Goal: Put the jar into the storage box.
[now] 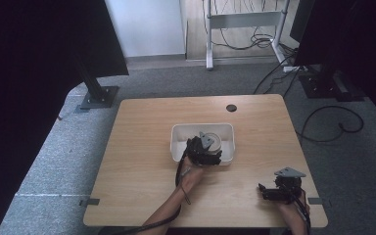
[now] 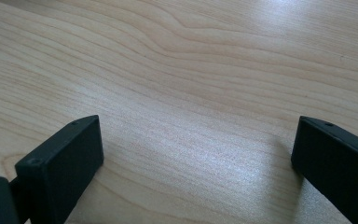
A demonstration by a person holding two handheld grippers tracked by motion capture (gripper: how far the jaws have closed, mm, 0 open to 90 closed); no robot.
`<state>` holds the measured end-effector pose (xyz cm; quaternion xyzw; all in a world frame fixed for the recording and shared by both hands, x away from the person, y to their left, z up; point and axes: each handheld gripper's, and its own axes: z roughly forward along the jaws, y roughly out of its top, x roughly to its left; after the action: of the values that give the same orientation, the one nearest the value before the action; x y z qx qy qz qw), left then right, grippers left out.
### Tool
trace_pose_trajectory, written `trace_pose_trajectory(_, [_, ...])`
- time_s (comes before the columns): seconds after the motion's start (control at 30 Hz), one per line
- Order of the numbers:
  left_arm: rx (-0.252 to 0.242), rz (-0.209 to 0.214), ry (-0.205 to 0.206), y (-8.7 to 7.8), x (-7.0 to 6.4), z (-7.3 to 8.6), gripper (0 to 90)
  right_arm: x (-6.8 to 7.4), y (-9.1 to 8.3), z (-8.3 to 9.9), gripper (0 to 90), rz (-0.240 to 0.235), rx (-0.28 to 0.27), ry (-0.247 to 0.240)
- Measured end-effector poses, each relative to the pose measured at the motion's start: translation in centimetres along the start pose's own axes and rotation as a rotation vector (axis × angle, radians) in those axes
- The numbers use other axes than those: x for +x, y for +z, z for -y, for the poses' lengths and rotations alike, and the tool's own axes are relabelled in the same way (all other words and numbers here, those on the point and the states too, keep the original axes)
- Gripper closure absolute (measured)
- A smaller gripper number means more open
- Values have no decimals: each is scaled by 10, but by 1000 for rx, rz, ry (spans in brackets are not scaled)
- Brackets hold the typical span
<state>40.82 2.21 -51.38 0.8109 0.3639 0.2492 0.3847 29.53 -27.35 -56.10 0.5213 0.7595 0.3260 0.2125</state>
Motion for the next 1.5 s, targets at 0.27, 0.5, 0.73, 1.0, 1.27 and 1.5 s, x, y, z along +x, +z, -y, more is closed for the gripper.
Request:
trace_pose_trajectory(0.27, [23,-14,-36,8,0,7,97,0,0,0,17,0,0,0])
trace_pose_trajectory(0.5, [38,4,-76,15,0,11,97,0,0,0,17,0,0,0])
trace_pose_trajectory(0.73, [42,25,-109,17,4,11,96,0,0,0,17,0,0,0])
trace_pose_trajectory(1.0, [57,37,-98,18,6,9,94,0,0,0,17,0,0,-1])
trace_pose_trajectory(1.27, [48,61,-91,16,7,8,53,0,0,0,16,0,0,-1])
trace_pose_trajectory(1.5, [39,60,-96,11,7,5,44,0,0,0,16,0,0,-1])
